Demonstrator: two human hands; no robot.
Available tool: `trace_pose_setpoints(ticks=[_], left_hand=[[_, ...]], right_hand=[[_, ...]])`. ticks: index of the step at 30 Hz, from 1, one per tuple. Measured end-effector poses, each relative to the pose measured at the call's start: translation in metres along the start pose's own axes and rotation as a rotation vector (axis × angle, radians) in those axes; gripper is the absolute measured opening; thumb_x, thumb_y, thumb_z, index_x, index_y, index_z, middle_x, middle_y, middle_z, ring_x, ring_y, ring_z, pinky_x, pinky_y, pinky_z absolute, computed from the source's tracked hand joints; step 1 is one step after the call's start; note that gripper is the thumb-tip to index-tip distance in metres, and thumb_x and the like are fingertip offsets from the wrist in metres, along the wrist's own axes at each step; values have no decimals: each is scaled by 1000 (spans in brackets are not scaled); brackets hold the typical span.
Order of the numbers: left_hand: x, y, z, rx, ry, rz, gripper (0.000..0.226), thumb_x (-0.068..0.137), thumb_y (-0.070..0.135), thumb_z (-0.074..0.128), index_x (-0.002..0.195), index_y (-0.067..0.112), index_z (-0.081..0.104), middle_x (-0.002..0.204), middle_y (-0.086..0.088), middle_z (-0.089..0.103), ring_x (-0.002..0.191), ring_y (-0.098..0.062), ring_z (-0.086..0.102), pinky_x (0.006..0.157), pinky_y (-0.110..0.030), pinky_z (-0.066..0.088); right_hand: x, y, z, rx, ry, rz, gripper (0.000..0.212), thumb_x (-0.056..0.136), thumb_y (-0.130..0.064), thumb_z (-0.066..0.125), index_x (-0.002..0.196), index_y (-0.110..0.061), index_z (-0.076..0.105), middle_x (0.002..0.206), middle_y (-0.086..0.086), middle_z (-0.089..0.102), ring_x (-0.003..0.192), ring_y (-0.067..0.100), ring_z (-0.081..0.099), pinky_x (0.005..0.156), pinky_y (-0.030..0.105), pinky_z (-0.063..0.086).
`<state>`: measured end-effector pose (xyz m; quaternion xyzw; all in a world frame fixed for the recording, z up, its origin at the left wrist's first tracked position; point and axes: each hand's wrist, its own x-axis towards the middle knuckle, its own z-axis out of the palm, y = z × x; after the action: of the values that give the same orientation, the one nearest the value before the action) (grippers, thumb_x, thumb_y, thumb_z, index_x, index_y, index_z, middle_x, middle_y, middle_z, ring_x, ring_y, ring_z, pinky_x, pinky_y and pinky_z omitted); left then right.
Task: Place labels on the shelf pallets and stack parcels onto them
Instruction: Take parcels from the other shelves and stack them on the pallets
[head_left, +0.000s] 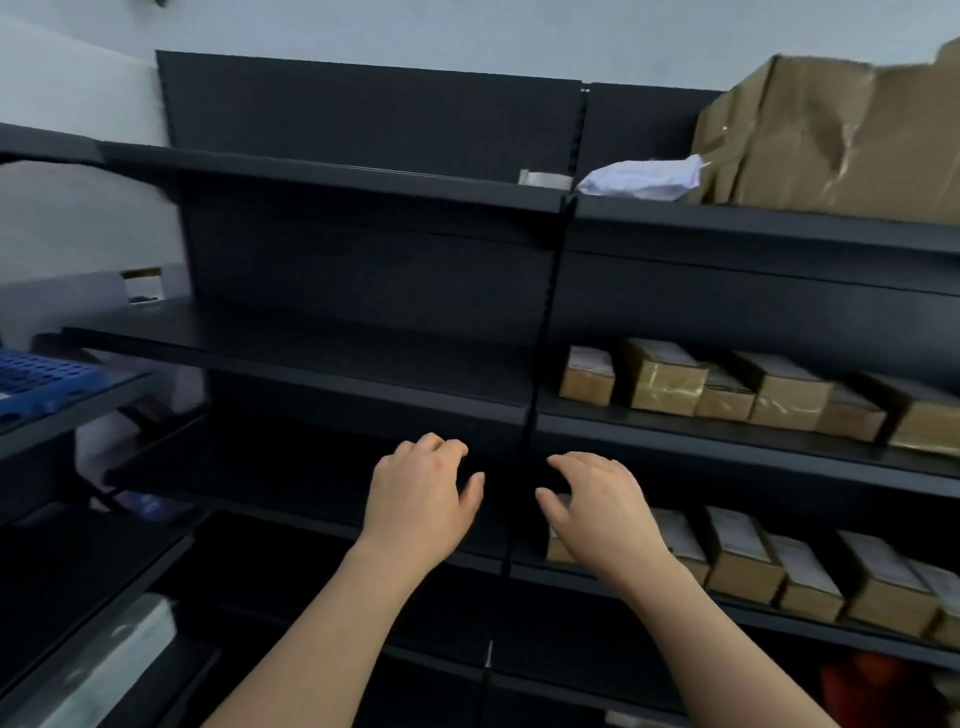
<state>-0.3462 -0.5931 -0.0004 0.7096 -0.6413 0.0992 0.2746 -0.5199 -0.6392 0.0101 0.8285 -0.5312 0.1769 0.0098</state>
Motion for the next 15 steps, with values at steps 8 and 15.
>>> trace_pose_setpoints(ticks=[8,15], left_hand=[[66,65,66,-84,-44,28,43,93,48,48,129,24,55,124,6,59,109,-14,56,91,-30,46],[149,81,106,-142,-75,22,39,93,44,49,123,22,59,116,1,61,103,-20,56,83,-35,48]], right_hand=[[33,108,-2,-28,-19,99,48,98,-40,46,141,-20,46,142,-2,51,134,15,42,116,35,27],[97,150,2,-85,11,162,38,97,-38,46,126,-16,57,124,3,62,119,21,54,105,36,38]])
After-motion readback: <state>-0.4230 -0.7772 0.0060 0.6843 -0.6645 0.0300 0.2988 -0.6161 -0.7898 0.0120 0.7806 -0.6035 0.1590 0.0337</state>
